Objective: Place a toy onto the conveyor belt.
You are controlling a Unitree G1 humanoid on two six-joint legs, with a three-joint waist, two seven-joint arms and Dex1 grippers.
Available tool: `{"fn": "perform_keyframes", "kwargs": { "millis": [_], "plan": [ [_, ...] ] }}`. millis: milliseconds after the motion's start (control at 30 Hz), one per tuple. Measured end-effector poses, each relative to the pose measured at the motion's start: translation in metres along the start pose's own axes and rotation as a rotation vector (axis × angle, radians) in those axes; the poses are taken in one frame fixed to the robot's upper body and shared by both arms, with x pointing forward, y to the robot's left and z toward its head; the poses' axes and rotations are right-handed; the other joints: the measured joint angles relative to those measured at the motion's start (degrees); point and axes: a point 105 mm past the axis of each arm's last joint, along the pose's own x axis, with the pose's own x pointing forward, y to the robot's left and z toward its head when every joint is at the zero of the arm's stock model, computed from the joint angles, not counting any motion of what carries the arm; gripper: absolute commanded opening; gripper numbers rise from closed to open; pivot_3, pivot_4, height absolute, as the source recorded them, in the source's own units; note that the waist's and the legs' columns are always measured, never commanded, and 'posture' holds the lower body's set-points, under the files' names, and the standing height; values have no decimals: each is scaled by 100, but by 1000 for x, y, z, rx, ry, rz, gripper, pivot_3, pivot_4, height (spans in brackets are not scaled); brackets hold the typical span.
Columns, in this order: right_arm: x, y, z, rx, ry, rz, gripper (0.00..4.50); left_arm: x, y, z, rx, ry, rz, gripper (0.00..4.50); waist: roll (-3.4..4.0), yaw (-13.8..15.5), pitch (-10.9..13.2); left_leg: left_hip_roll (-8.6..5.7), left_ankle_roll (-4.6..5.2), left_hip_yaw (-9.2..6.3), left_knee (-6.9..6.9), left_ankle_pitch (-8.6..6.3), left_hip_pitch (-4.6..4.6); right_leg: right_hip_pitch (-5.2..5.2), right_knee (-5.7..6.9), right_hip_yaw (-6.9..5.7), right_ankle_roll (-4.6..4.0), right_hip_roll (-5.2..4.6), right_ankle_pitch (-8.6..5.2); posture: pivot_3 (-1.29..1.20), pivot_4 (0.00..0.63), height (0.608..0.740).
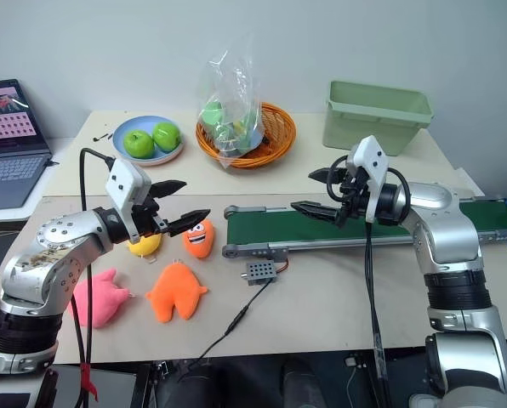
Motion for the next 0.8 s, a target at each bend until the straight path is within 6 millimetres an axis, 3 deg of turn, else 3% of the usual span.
{"fn": "perform_keyframes", "kwargs": {
  "millis": [233,300,367,467,633,800],
  "plan": [
    [-1,-2,-3,-8,27,-10,4500,-3,-4,-10,-46,6,-13,4457,0,-12,0,1,0,0,0,0,0,0,1,1,0,0,0,0,150,740],
    [-1,-2,-5,-11,38,-4,4500,-13,-4,-12,-79,-4,-7,4457,0,-28,0,2,0,0,0,0,0,-1,1,1,0,1,0,0,150,740],
    [0,-2,-5,-14,43,6,4500,-30,4,-10,-87,-13,33,4457,0,-55,0,5,0,0,0,0,1,-2,2,1,0,3,0,0,150,740],
    [6,-1,-4,-6,41,47,4500,-73,17,-15,-81,15,154,4457,3,-136,0,4,0,0,-3,0,6,-1,1,4,0,0,0,0,150,740],
    [14,19,-4,-3,57,213,4500,-105,9,-36,-143,54,240,4457,3,-109,0,3,0,-2,-2,0,8,5,-2,-1,0,-5,0,0,150,740],
    [22,40,3,-15,69,412,4500,-141,12,-48,-225,-7,461,4457,3,-91,0,4,0,-3,-2,0,14,6,1,-1,-1,-4,0,0,150,740]
  ]
}}
